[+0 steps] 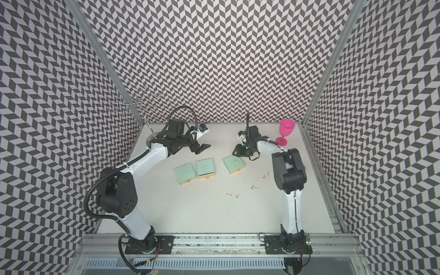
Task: Place the earrings into the drawer-style jewelry box
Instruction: Open the drawer in the jewelry box.
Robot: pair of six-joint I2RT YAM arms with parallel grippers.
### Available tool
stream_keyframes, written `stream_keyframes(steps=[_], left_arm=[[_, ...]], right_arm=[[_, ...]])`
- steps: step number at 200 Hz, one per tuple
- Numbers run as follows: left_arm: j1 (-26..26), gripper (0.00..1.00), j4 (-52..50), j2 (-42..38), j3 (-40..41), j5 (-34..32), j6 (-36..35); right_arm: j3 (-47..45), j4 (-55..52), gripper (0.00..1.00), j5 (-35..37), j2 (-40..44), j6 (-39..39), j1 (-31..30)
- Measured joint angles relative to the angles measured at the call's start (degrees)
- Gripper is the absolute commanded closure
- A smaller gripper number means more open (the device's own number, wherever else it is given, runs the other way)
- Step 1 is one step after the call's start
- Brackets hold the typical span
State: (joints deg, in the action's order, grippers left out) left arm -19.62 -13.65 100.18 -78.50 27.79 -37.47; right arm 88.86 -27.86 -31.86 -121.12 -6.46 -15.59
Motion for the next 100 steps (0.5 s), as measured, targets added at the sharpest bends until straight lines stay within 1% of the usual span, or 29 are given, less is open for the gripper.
stream_keyframes(steps=[20,30,37,56,79,91,100], left_arm=[[-1.1,0.2,1.6,3.3,-1.0,0.6,-0.3],[-1.4,0.24,1.5,5.9,-2.8,1.1,-0.3],[-1.6,0.24,0.9,8.3,-5.1,1.6,-0.2],[-1.9,0.24,-2.1,14.3,-12.6,2.9,-0.2],[-2.3,0.24,-6.6,20.1,-21.3,4.0,-0.7],[-2.4,0.27,-8.7,22.0,-24.4,4.6,-1.0],[-2.7,0.31,-9.9,22.7,-25.5,5.2,-1.5]], right_arm=[[3.0,-1.4,0.66,0.6,-0.2,0.4,0.0],[3.1,-1.6,0.66,1.6,0.3,0.5,0.0],[2.1,-1.6,0.66,2.2,1.1,0.4,0.3],[-4.5,-1.9,0.66,3.2,5.6,0.0,0.8],[-14.4,-2.7,0.67,3.2,13.9,-2.1,1.6],[-18.1,-2.9,0.66,2.3,18.0,-3.4,1.7],[-20.7,-2.4,0.66,1.4,20.9,-5.0,1.9]])
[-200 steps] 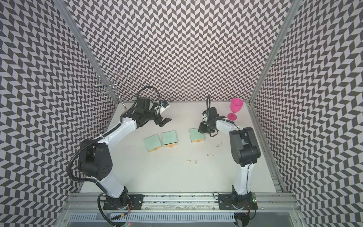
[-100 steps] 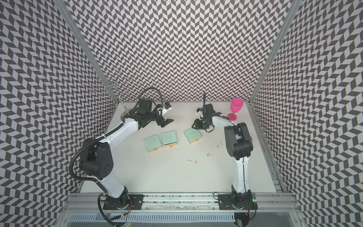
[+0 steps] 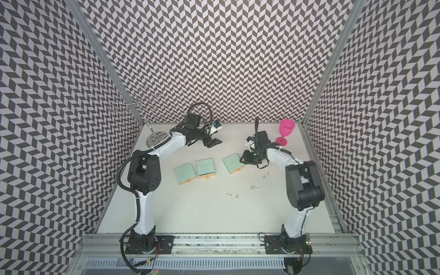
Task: Place the earrings into the drawer-style jewelry box
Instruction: Open the drawer in the jewelry box.
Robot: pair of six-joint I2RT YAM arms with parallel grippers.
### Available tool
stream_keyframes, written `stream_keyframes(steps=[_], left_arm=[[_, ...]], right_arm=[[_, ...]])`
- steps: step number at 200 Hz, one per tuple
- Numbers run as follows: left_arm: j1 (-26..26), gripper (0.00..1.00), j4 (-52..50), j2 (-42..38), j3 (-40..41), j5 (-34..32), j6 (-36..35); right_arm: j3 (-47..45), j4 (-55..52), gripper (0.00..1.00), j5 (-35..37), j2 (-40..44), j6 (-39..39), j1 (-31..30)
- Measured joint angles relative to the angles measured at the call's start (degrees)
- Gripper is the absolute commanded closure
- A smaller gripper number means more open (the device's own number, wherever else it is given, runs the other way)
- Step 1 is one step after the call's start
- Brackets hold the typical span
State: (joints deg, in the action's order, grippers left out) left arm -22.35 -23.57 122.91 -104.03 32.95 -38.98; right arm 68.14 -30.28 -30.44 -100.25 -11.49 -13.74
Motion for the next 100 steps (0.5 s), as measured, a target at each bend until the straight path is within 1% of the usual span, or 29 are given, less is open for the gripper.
stream_keyframes(steps=[5,9,40,87,100], left_arm=[[-0.2,0.35,-0.6,0.2,-0.2,0.4,-0.2],[-0.4,0.36,-1.1,0.2,-0.2,0.7,-0.6],[-2.5,0.36,-4.2,0.0,1.0,3.0,-2.6],[-4.3,0.37,-7.0,0.0,3.8,5.2,-2.9],[-4.2,0.41,-7.0,0.0,3.8,5.6,-2.8]], right_arm=[[-1.2,0.4,0.66,-0.6,1.3,-0.9,0.0],[-2.3,1.0,0.66,-1.2,2.3,-1.6,0.0],[-9.5,6.5,0.66,-5.2,6.1,-8.3,0.0],[-18.3,11.6,0.65,-6.7,9.0,-14.2,0.0],[-20.3,13.1,0.65,-6.9,10.3,-15.6,0.0]])
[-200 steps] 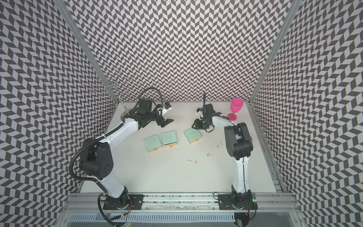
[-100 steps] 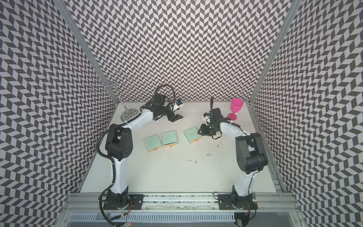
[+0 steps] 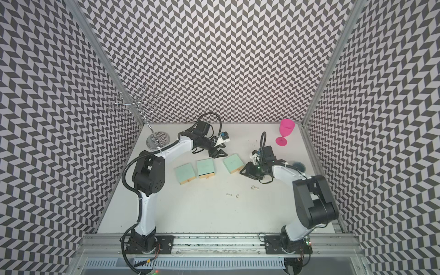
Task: Place the earrings into the drawer-style jewelry box
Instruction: Open the drawer in the jewelry box.
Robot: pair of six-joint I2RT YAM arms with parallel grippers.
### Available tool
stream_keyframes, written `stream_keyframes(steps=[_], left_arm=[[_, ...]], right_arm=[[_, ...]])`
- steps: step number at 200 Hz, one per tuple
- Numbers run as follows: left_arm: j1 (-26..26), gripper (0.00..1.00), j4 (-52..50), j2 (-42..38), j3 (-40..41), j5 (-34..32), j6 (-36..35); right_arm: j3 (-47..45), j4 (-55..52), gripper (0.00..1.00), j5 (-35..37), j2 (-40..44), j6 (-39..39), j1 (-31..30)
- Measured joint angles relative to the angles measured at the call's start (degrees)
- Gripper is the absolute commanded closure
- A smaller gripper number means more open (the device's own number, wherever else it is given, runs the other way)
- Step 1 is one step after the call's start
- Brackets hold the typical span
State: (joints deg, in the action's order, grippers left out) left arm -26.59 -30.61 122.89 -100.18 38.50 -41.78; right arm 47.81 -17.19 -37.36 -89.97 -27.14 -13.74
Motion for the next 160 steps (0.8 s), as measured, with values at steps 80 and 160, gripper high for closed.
stream_keyframes(steps=[80,160], left_arm=[[0.7,0.37,-1.3,0.6,0.0,0.7,0.9],[-0.8,0.42,-2.6,1.3,-0.2,-0.6,0.4]], right_arm=[[-2.7,7.9,0.64,-2.1,1.6,-6.2,-0.7],[-4.9,13.0,0.65,-2.5,0.5,-9.7,-1.2]])
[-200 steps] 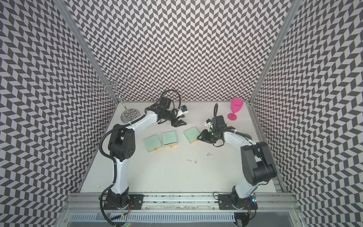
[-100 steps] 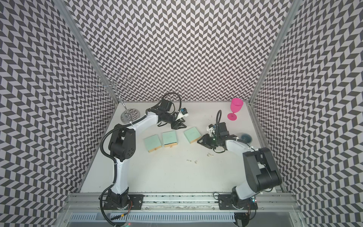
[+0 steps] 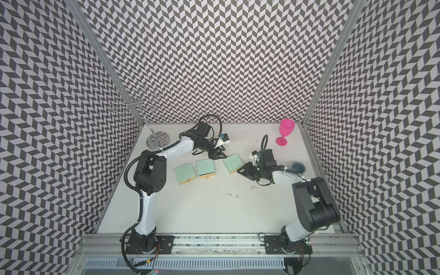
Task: Place the earrings into the drawer-style jewelry box
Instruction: Open the drawer in the jewelry box.
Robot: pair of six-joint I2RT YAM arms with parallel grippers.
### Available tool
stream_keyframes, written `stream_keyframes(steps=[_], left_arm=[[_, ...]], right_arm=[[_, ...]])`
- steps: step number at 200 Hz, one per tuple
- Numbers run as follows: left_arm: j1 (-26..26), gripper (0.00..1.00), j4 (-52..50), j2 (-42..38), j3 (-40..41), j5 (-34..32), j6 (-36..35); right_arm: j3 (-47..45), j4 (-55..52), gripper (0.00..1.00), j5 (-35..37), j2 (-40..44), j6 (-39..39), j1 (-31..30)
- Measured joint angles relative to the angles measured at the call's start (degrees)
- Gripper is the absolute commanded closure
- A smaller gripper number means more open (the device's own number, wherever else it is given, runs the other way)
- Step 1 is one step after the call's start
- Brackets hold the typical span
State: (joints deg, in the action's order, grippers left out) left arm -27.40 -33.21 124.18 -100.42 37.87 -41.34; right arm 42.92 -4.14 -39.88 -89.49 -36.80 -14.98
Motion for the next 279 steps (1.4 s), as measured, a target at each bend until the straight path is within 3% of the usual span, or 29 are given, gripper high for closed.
stream_keyframes(steps=[64,205,279], left_arm=[[-1.4,0.51,0.1,0.0,0.0,-0.3,0.3],[-3.0,0.5,-0.7,5.4,-5.7,-1.2,0.2],[-3.0,0.5,-1.9,7.5,-6.3,-2.1,-0.6]], right_arm=[[-1.9,2.5,0.71,1.8,0.0,-2.1,-0.2],[4.7,6.4,0.72,3.4,-13.5,-1.2,-0.2],[6.1,8.9,0.83,3.0,-16.2,-0.7,-0.2]])
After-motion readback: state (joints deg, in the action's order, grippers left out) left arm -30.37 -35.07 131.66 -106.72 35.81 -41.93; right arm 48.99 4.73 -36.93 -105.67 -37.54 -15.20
